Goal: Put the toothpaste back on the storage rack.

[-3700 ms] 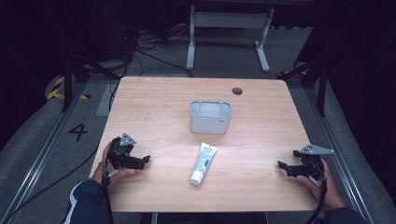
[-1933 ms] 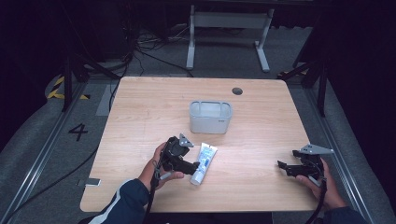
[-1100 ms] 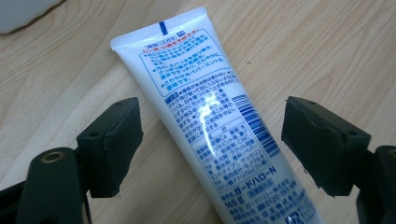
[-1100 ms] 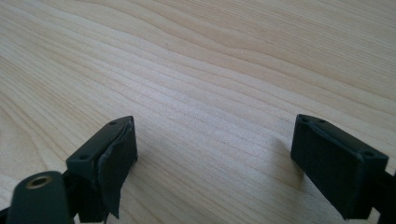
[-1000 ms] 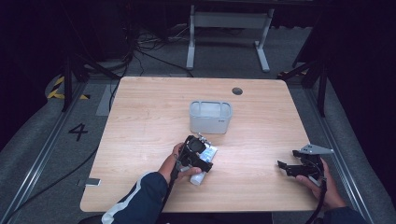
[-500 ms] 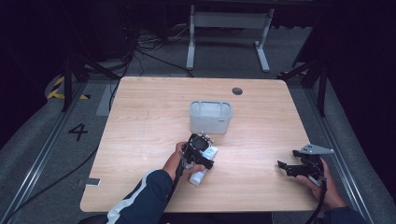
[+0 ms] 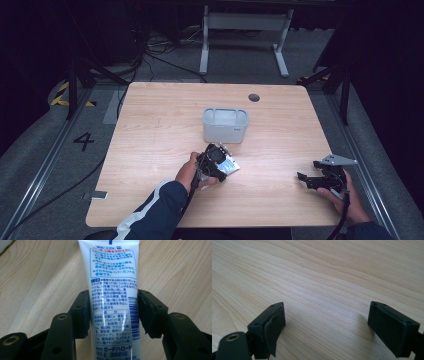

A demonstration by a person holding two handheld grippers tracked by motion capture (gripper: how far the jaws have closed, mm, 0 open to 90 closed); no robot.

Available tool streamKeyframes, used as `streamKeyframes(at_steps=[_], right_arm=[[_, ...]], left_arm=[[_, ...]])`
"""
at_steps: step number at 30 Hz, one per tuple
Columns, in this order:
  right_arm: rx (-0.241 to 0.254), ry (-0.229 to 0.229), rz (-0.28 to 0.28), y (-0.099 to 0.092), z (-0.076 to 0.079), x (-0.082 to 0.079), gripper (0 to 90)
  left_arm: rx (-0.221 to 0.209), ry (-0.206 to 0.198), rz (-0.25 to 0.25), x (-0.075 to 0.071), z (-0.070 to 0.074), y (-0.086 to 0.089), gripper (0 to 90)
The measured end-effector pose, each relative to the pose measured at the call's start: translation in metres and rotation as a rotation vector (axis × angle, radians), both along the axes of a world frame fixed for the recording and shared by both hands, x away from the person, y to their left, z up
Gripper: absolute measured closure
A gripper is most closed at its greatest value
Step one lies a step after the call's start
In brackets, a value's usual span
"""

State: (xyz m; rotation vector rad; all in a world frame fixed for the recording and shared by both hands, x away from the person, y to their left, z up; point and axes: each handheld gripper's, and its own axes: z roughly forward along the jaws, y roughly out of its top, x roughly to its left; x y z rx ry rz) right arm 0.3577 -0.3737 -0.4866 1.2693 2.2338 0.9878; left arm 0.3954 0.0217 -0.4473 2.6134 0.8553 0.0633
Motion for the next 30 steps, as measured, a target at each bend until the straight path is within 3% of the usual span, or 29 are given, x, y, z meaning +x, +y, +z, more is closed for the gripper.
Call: streamKeyframes(at_steps=[5, 9, 13, 23, 30], right_arm=[[0.000, -0.001, 0.001, 0.000, 0.000, 0.000, 14.9], [-0.002, -0.001, 0.002, 0.000, 0.000, 0.000, 14.9], [-0.001, -0.001, 0.001, 0.000, 0.000, 0.000, 14.9], [-0.002, -0.001, 0.001, 0.000, 0.000, 0.000, 14.9], [-0.001, 0.000, 0.002, 0.000, 0.000, 0.000, 14.9]], left_arm=[[0.030, 0.006, -0.001, 0.003, 0.000, -0.004, 43.2], [0.029, 0.005, 0.001, 0.004, -0.001, -0.006, 41.8], [0.049, -0.008, -0.026, 0.004, 0.000, -0.008, 42.9], [0.018, -0.021, -0.077, 0.000, 0.010, -0.001, 57.5], [-0.049, -0.073, -0.076, -0.005, 0.025, 0.016, 60.9]])
